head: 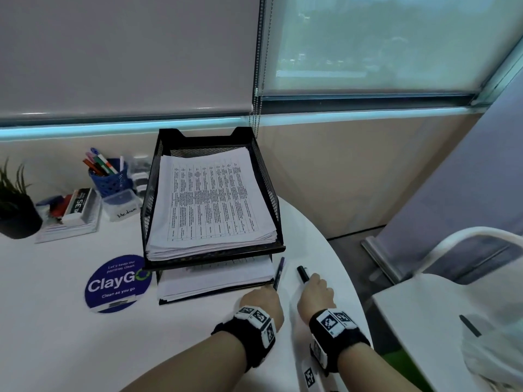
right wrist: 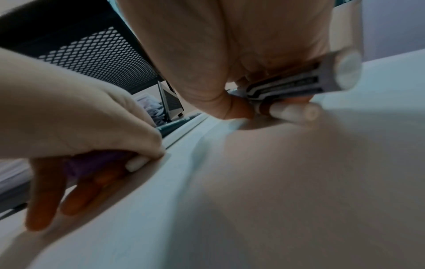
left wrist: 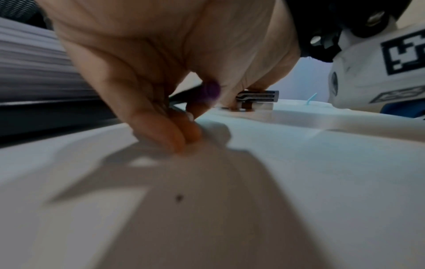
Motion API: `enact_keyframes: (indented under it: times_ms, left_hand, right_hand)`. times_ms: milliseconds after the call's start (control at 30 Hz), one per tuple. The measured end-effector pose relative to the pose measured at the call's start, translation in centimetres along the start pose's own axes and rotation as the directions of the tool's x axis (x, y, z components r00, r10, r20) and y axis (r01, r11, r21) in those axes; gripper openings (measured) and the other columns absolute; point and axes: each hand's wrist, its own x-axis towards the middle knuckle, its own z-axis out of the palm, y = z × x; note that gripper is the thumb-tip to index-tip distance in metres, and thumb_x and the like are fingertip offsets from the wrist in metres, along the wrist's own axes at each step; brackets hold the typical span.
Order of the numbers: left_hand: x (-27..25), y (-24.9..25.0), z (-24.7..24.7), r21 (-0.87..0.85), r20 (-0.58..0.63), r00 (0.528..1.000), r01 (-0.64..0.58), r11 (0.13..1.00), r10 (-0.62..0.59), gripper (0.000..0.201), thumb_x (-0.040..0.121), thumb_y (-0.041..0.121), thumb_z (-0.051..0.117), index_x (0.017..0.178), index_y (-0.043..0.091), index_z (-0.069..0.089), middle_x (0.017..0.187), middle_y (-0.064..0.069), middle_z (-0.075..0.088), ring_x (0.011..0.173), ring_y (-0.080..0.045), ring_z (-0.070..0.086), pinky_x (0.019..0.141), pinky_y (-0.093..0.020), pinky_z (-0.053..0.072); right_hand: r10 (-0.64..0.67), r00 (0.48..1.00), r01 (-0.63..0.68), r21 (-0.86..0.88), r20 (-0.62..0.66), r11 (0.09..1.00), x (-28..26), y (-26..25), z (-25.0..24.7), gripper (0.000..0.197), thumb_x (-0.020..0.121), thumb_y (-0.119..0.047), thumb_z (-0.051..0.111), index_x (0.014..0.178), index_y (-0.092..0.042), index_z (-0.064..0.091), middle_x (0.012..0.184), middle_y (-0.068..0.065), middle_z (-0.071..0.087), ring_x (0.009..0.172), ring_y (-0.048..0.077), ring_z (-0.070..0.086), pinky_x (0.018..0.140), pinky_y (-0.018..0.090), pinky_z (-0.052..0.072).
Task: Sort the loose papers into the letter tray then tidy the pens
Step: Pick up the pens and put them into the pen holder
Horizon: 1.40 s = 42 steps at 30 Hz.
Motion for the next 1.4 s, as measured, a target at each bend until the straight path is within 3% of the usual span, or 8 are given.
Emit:
enact_keyframes:
  times_ms: [233,400,567,700,867,1067,1267,1400]
  left_hand:
    - [-1.1,-2.7,-0.5,-0.153,0.111,0.994,-0.005,0.988,0.023,0.035,0.090,0.023,0.034,0.121,0.009,0.044,0.113,-0.011,0.061,0.086,-0.024,0.055,0.068,-0.026,0.036]
    - [-3.7,-7.2,-0.4,-0.194,0.044,0.988,-0.138,0.971,0.149,0.029,0.096,0.024,0.030,0.118,0.007,0.040,0.090,-0.009,0.060,0.075,-0.021,0.048,0.063,-0.025,0.032]
    - [-6.3,-12.2,0.1,-0.231,0.028,0.982,-0.173,0.957,0.185,0.029,0.097,0.024,0.033,0.121,0.009,0.041,0.068,0.012,0.037,0.058,-0.008,0.039,0.053,-0.021,0.031]
    - [-8.4,-15.4,-0.2,-0.298,0.019,0.994,-0.095,0.950,0.105,0.020,0.098,0.031,0.034,0.111,0.018,0.042,0.073,0.014,0.040,0.079,-0.017,0.047,0.065,-0.027,0.035]
    - [-10.7,-18.9,-0.9,-0.306,-0.047,0.998,-0.048,0.951,0.035,0.029,0.095,0.054,0.030,0.097,0.029,0.046,0.072,0.012,0.046,0.066,-0.009,0.047,0.060,-0.021,0.034]
    - [-13.6,-24.9,-1.2,-0.395,-0.212,0.968,0.043,0.918,-0.136,0.028,0.095,0.050,0.032,0.082,0.029,0.046,0.065,0.009,0.049,0.059,-0.003,0.046,0.056,-0.017,0.033]
    - [-13.1,-30.7,-3.7,-0.664,-0.313,0.906,0.006,0.748,-0.285,0.017,0.097,0.037,0.041,0.110,0.032,0.050,0.060,0.007,0.052,0.052,-0.007,0.046,0.054,-0.020,0.037]
    - [-12.3,-32.9,-7.6,-0.858,-0.327,0.849,-0.082,0.506,-0.416,0.024,0.096,0.035,0.043,0.077,0.022,0.044,0.051,0.005,0.039,0.040,-0.009,0.032,0.043,-0.024,0.028]
  right_hand:
    - [-0.005,0.990,-0.016,0.142,0.144,0.990,-0.2,-0.3,-1.5,0.028,0.095,-0.004,0.031,0.122,-0.004,0.035,0.130,0.016,0.043,0.117,0.034,0.048,0.097,0.037,0.040]
    - [-0.164,0.960,0.065,0.389,0.228,0.919,-1.9,-0.8,-2.3,0.010,0.091,-0.003,0.034,0.091,-0.013,0.031,0.085,0.005,0.045,0.070,0.019,0.047,0.062,0.026,0.039]
    - [-0.329,0.933,0.241,0.428,0.144,0.871,-5.4,-3.3,-2.9,0.023,0.094,-0.007,0.037,0.074,-0.018,0.032,0.073,0.000,0.045,0.060,0.012,0.040,0.052,0.023,0.029]
    - [-0.458,0.878,0.360,0.436,0.142,0.825,-8.0,-6.1,-3.2,0.024,0.096,-0.011,0.039,0.074,-0.020,0.033,0.070,-0.002,0.045,0.058,0.011,0.041,0.051,0.022,0.028]
    - [-0.591,0.786,0.483,0.414,0.183,0.771,-10.6,-9.8,-2.7,0.010,0.097,-0.021,0.041,0.093,-0.014,0.047,0.072,-0.005,0.050,0.059,0.009,0.045,0.053,0.021,0.032]
    - [-0.701,0.687,0.500,0.574,0.193,0.649,-14.0,-15.2,-3.3,0.030,0.095,-0.025,0.049,0.066,-0.028,0.050,0.047,-0.014,0.050,0.049,0.004,0.038,0.047,0.017,0.029]
    - [-0.714,0.653,0.352,0.734,0.252,0.581,-15.6,-22.4,-2.7,0.021,0.093,-0.018,0.052,0.072,-0.019,0.049,0.055,-0.010,0.048,0.050,0.007,0.040,0.053,0.020,0.034]
    - [-0.651,0.718,0.256,0.776,0.246,0.576,-15.6,-27.8,-2.5,0.019,0.096,-0.017,0.046,0.077,-0.015,0.043,0.064,-0.003,0.044,0.053,0.008,0.039,0.052,0.020,0.034]
